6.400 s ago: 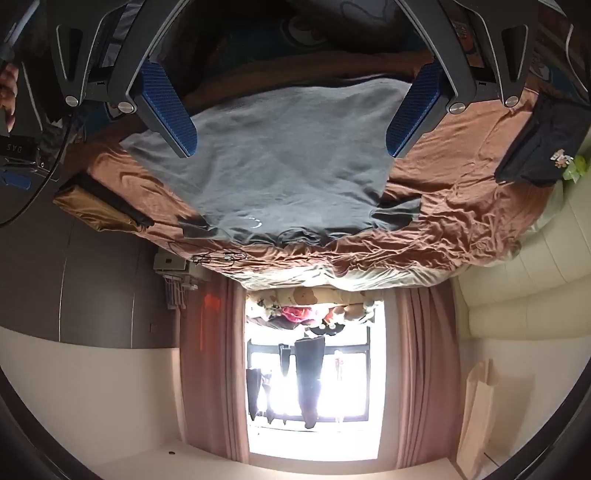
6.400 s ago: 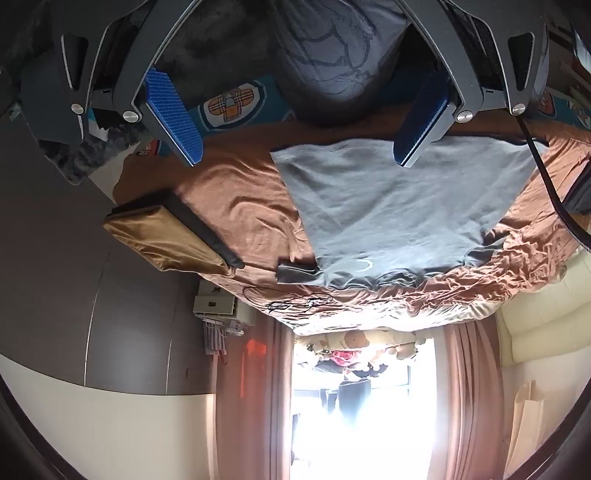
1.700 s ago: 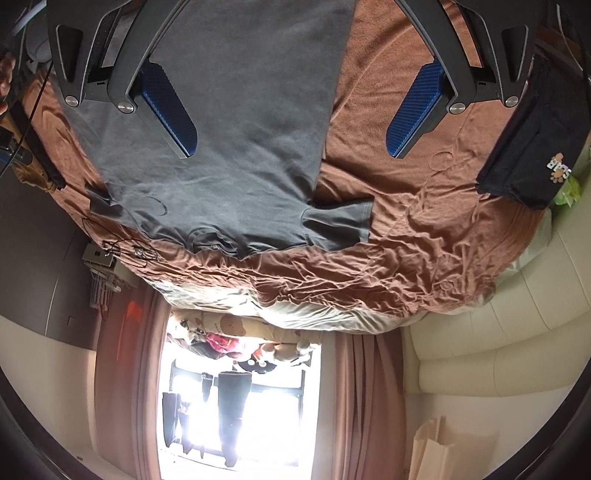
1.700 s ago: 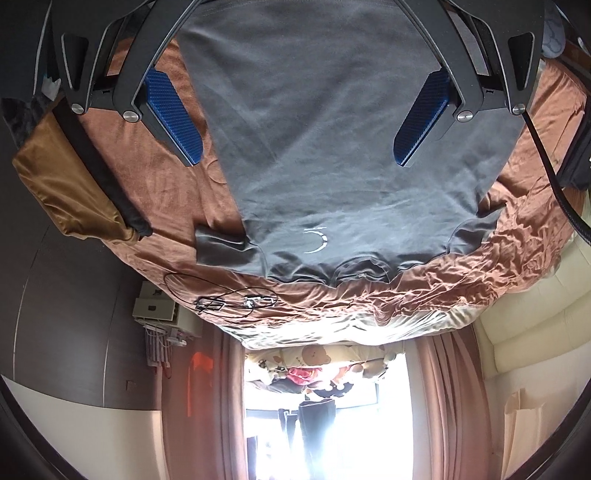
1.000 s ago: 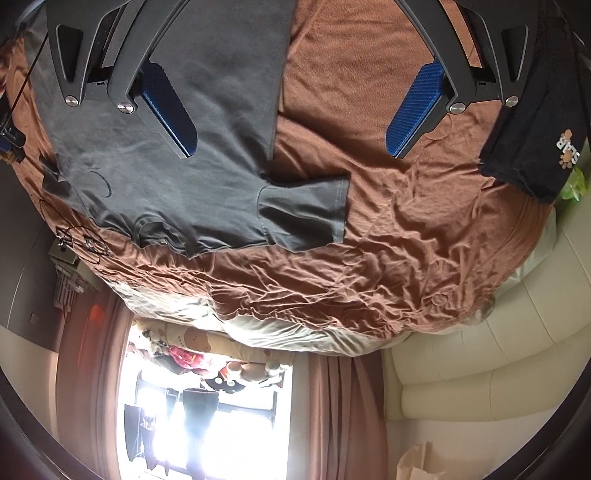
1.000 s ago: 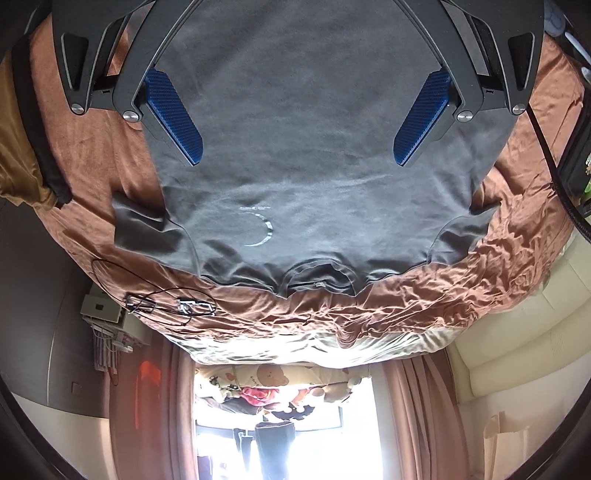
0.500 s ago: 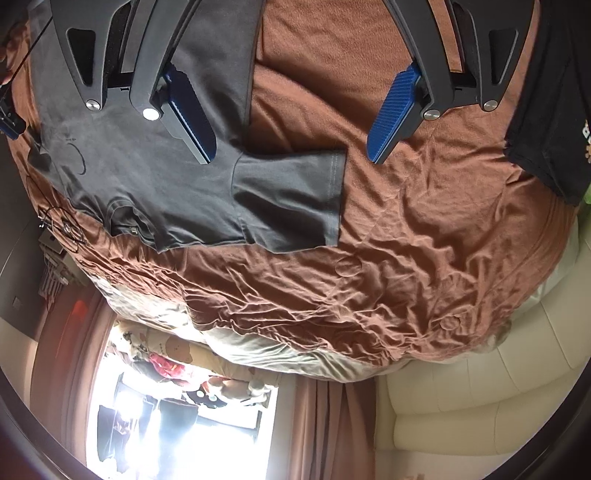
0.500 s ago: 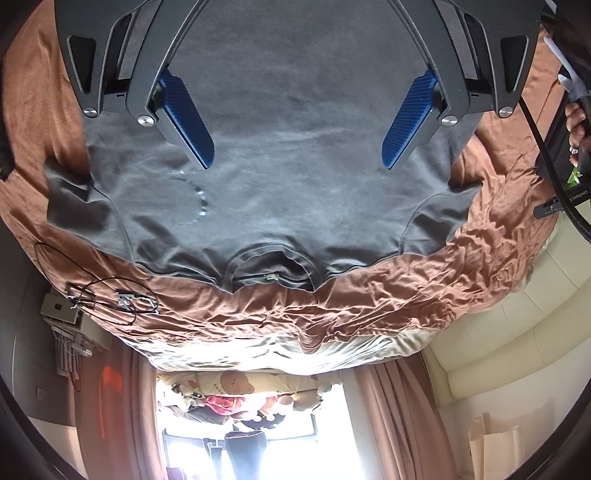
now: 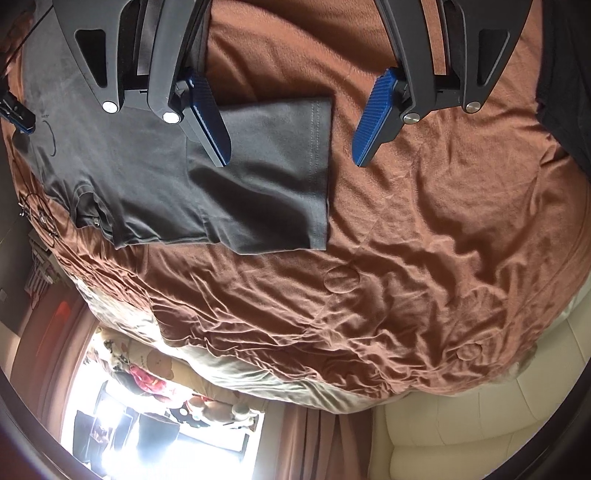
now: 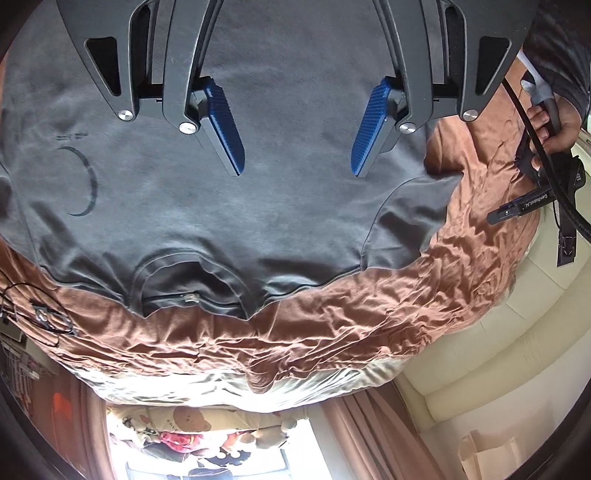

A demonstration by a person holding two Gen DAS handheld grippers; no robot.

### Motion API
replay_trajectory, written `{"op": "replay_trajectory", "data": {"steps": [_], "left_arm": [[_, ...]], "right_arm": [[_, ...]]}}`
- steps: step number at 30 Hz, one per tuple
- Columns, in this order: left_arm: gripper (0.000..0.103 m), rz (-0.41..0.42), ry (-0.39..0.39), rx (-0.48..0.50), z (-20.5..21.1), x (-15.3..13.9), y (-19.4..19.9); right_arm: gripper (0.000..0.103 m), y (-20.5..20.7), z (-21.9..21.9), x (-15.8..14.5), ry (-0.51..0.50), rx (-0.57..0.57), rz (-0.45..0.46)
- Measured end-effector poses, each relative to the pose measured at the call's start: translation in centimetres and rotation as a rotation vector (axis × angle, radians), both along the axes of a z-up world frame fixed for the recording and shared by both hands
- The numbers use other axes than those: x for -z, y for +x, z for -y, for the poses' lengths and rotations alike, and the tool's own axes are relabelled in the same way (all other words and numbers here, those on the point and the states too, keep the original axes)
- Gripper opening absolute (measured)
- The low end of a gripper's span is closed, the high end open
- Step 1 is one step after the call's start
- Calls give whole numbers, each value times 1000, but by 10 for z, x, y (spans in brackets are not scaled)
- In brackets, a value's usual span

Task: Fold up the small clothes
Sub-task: 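Lower the left tool onto the sleeve nearest it and grasp its edge, then lift the sleeve with the left tool, fold it onto the shirt body, release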

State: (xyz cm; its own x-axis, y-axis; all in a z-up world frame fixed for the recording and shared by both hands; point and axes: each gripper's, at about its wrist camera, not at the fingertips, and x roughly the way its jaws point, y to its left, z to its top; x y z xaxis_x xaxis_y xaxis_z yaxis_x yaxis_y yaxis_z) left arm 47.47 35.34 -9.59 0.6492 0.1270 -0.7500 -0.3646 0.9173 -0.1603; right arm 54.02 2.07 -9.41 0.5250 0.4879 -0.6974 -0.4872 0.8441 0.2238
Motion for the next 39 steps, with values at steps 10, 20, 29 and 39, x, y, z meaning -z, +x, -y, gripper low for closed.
{"op": "replay_trajectory", "data": {"steps": [10,20,29,39], "left_arm": [[65,-62,-79,11,-34,37,54],[37,-144,-168,2,-61,86,84],[8,-98,-187,7,-69,72,76],[7,-60,-176,54,-59,34,78]], "right_arm": [[53,56,-47,27,32,-26,-69],[39,92,-95,63,60,-70,-169],[23,113,-133,90,82,-96,-254],[11,137,-170,117,155,-102,-377]]}}
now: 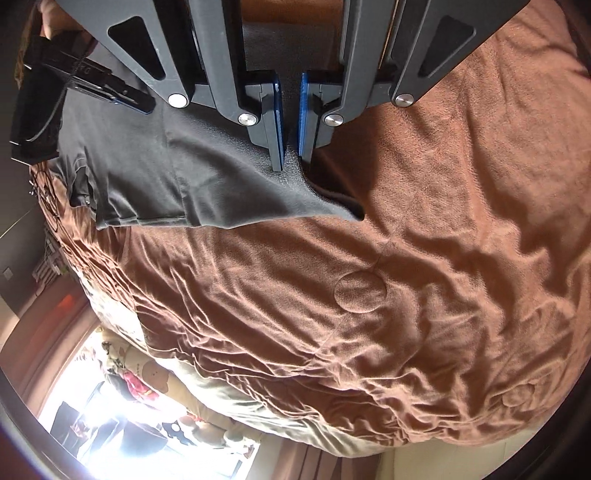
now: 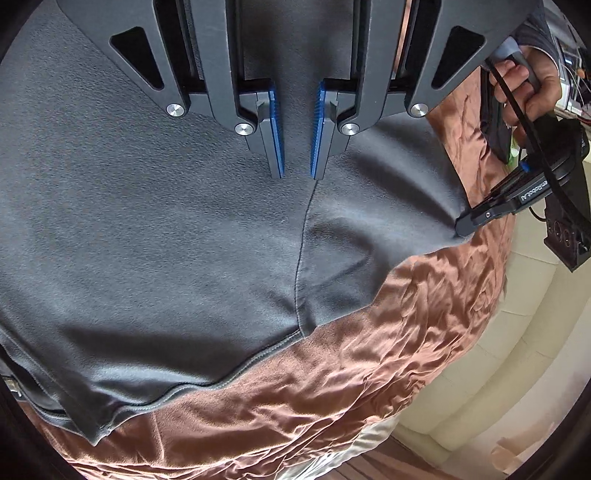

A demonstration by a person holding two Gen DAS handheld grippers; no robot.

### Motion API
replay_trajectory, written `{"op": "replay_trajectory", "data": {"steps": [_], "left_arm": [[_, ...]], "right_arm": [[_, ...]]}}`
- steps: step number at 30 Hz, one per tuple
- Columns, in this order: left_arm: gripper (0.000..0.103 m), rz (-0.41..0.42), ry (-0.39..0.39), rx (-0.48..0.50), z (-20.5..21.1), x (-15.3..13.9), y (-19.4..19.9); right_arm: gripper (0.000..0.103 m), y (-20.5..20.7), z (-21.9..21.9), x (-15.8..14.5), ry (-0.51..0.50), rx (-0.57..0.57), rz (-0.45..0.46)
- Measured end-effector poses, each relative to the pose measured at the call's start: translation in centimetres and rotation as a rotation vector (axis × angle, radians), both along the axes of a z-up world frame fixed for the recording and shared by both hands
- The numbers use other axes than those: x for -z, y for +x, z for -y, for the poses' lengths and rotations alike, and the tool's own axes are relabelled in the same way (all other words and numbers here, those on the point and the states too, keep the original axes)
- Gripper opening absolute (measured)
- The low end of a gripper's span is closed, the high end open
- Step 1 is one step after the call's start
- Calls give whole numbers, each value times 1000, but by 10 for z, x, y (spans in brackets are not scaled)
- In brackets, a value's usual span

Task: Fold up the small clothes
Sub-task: 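Lift the sleeve with the left tool, fold it onto the shirt body, release, then bring the right tool to the folded sleeve edge beside the left tool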

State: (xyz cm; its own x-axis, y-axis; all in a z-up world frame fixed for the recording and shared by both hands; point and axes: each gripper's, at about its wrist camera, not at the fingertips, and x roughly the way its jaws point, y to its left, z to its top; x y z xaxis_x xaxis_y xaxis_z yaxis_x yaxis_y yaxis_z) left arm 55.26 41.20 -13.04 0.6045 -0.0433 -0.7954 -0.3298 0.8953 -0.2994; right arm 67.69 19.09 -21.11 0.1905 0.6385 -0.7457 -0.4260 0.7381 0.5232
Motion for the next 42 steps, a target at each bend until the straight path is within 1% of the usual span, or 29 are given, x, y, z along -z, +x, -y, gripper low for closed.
{"op": "replay_trajectory", "data": {"steps": [5,10,14,17,18,19,21,25,29,31,32,34,36,37,38,42], "left_arm": [[7,34,-17,46,20,-23,3],[7,55,-2,113,52,-50,11],[7,56,20,172,83,-65,18],[7,45,39,212,107,-71,25],[7,41,44,223,116,-73,27],[7,39,46,237,124,-74,29],[7,33,51,267,141,-76,33],[7,3,93,328,177,-74,42],[7,-15,81,360,203,-66,54],[7,-33,75,392,218,-61,60],[11,-40,77,405,224,-59,61],[22,-50,70,428,234,-56,62],[47,-42,77,433,237,-57,60],[52,-35,85,428,237,-59,59],[55,-27,95,420,236,-61,58],[56,-37,109,364,218,-60,56]], "right_arm": [[11,9,0,0,16,-25,-34],[12,-3,37,-13,49,11,-40],[12,-17,74,-22,54,54,-22],[24,-27,98,-28,51,89,-19],[32,-31,107,-30,57,97,-22],[44,-33,113,-31,62,103,-23],[56,-40,122,-36,72,114,-15],[57,-50,143,-38,104,131,-18],[57,-53,158,-36,115,144,-33],[57,-53,162,-36,105,153,-32],[57,-53,164,-37,97,155,-27],[57,-53,172,-37,95,157,-25],[57,-53,175,-38,100,164,-31],[57,-53,178,-37,101,165,-33],[57,-53,181,-36,103,165,-33],[57,-48,185,-33,121,173,-54]]}}
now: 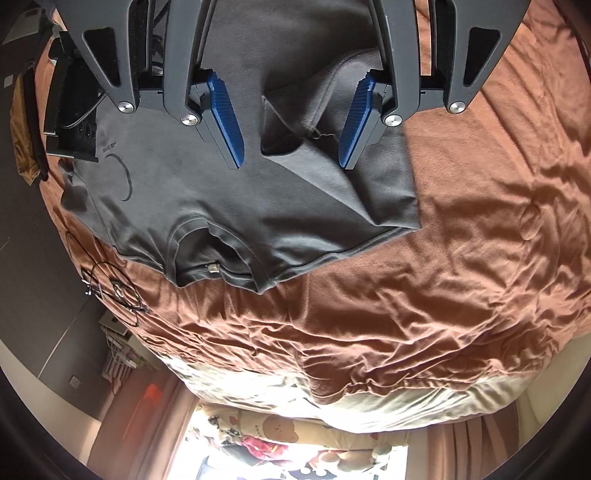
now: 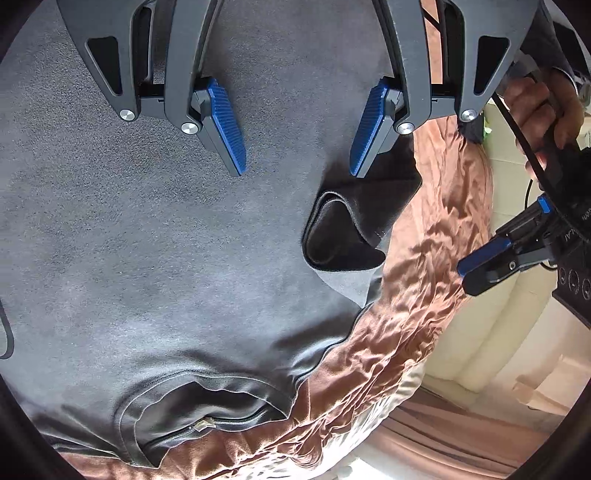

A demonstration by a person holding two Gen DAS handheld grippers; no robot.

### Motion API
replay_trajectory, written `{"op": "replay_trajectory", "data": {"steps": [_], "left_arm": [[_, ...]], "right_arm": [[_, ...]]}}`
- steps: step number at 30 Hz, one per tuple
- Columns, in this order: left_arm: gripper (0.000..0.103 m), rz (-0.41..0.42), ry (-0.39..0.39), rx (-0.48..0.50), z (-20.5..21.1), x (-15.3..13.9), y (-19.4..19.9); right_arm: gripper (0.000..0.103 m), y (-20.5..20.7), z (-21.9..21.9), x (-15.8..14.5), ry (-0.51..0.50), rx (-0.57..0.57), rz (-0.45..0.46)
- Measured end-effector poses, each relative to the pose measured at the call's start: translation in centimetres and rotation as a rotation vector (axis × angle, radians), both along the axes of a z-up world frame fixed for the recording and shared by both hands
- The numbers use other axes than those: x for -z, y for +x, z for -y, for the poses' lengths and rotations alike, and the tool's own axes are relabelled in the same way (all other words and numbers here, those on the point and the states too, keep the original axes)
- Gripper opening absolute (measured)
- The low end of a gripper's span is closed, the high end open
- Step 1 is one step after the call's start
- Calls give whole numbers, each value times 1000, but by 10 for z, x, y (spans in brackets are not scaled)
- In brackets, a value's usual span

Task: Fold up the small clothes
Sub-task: 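Bring the right tool to the folded sleeve edge beside the left tool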

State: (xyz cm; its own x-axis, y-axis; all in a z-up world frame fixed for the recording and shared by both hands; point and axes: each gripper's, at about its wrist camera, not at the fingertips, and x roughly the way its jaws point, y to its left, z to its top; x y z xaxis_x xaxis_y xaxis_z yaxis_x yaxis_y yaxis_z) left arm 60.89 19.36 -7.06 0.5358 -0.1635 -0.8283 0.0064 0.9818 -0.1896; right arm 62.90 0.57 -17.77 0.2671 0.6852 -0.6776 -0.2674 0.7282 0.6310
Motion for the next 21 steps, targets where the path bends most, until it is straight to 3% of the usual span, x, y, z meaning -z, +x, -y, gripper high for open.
{"op": "replay_trajectory", "data": {"steps": [8,21], "left_arm": [[56,-21,-20,-118,-39,25,-21],[56,-96,-54,-222,-81,75,-38]], "right_arm": [[57,18,-19,-3,-54,-45,61],[57,37,-98,-9,-416,-224,257]]}}
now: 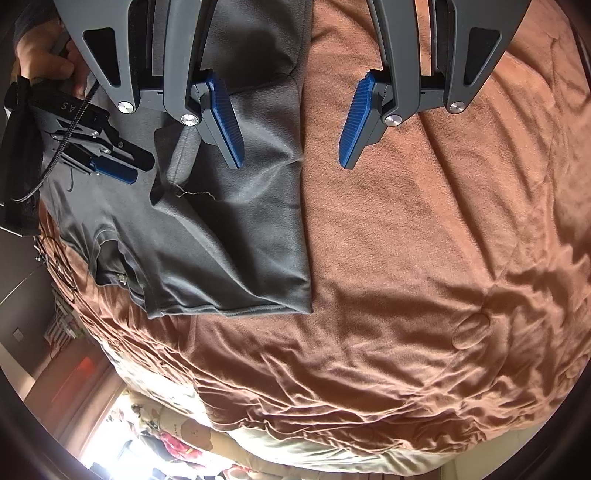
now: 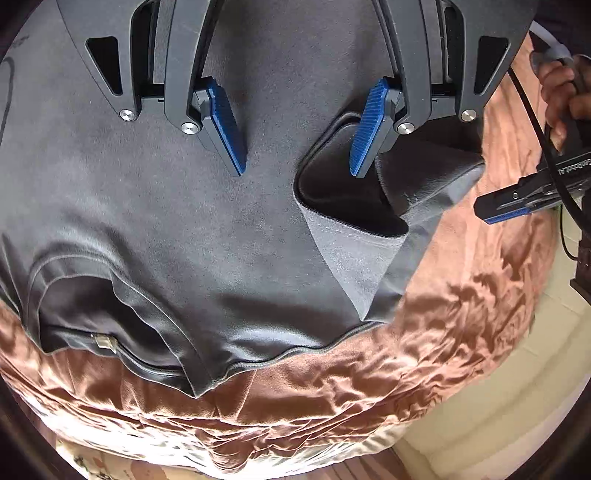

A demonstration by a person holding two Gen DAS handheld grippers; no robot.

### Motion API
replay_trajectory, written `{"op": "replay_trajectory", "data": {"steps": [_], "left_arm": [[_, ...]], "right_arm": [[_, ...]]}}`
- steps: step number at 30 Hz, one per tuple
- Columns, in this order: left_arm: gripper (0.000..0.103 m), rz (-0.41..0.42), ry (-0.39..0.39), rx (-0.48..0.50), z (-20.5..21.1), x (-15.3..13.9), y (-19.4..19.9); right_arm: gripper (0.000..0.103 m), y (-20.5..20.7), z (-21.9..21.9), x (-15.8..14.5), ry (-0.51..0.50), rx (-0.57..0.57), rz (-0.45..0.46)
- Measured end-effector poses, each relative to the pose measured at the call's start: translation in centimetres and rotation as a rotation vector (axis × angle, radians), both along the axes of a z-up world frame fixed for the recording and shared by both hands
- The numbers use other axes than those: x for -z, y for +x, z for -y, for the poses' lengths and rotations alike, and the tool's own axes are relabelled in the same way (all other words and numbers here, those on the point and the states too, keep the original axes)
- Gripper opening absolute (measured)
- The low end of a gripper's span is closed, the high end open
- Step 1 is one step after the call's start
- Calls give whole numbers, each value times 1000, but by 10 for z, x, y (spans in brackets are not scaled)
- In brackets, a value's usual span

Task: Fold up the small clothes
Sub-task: 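Bring the right tool to the folded sleeve edge beside the left tool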

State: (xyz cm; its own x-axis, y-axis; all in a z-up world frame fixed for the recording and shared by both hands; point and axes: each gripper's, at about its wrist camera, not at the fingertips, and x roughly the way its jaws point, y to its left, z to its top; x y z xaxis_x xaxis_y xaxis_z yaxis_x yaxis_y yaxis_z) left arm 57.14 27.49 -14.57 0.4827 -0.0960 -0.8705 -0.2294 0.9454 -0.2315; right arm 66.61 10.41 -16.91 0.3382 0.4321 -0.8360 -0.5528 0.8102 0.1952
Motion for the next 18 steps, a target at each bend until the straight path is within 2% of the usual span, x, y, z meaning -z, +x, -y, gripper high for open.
{"op": "replay_trajectory", "data": {"steps": [7,10,13,16,18], "left_arm": [[56,8,6,-19,-13,4,-7],[56,3,5,-33,-19,5,-11],[56,6,2,-42,-23,6,-15],[56,10,2,-42,-25,5,-18],[56,13,-2,-45,-25,4,-19]], "right_arm": [[57,-1,-37,4,-167,-83,137],[56,11,-30,1,-155,-12,159],[56,24,-14,-4,-102,80,141],[47,25,-6,-7,-109,113,158],[47,24,0,-11,-97,132,162]]}}
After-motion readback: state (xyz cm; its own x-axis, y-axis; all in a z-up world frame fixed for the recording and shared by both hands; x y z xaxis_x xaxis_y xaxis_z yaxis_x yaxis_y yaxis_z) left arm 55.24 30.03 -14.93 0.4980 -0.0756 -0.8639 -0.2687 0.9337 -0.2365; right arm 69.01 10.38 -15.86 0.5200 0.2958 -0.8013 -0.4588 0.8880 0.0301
